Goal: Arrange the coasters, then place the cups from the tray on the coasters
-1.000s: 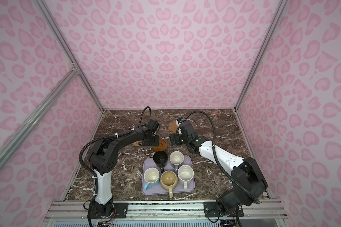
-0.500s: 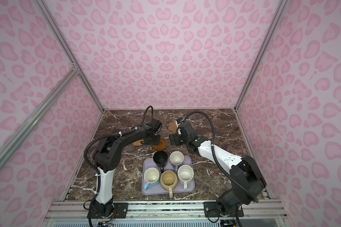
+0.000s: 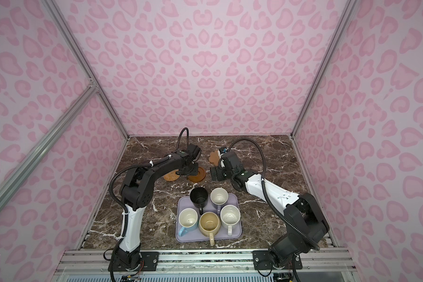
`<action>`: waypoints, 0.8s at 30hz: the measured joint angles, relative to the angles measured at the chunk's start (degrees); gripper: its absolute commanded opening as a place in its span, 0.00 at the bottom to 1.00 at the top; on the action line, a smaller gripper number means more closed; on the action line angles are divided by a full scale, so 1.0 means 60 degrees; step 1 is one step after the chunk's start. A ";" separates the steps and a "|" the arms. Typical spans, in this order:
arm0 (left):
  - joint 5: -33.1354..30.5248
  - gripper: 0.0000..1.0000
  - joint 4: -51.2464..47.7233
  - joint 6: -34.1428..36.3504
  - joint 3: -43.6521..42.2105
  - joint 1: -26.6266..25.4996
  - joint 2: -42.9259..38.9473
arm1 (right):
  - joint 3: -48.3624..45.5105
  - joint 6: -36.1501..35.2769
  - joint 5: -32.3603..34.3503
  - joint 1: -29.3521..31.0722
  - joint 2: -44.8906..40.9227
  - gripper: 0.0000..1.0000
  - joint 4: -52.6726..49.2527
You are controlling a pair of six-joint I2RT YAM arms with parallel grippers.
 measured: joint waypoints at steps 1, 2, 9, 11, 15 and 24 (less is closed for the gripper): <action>-0.0026 0.44 0.0000 0.0000 0.0036 0.0029 0.0025 | 0.0022 0.0000 0.0000 -0.0007 0.0022 1.00 -0.0007; -0.0062 0.44 0.0000 0.0004 0.0066 0.0036 0.0040 | 0.0051 0.0000 0.0000 -0.0015 0.0051 1.00 -0.0007; -0.0412 0.44 -0.0040 0.0033 0.0219 0.0146 0.0135 | 0.0084 -0.0004 0.0000 -0.0018 0.0182 1.00 -0.0007; -0.0437 0.46 -0.0040 0.0036 0.0219 0.0146 0.0138 | 0.0084 -0.0004 0.0000 -0.0018 0.0197 1.00 -0.0004; -0.0437 0.53 -0.0036 0.0044 0.0219 0.0146 0.0138 | 0.0157 -0.0004 -0.0004 -0.0018 0.0237 0.99 -0.0015; -0.0437 0.58 0.0018 0.0106 0.0219 0.0153 -0.0197 | 0.0197 0.0000 -0.0182 -0.0036 0.0175 0.99 0.0000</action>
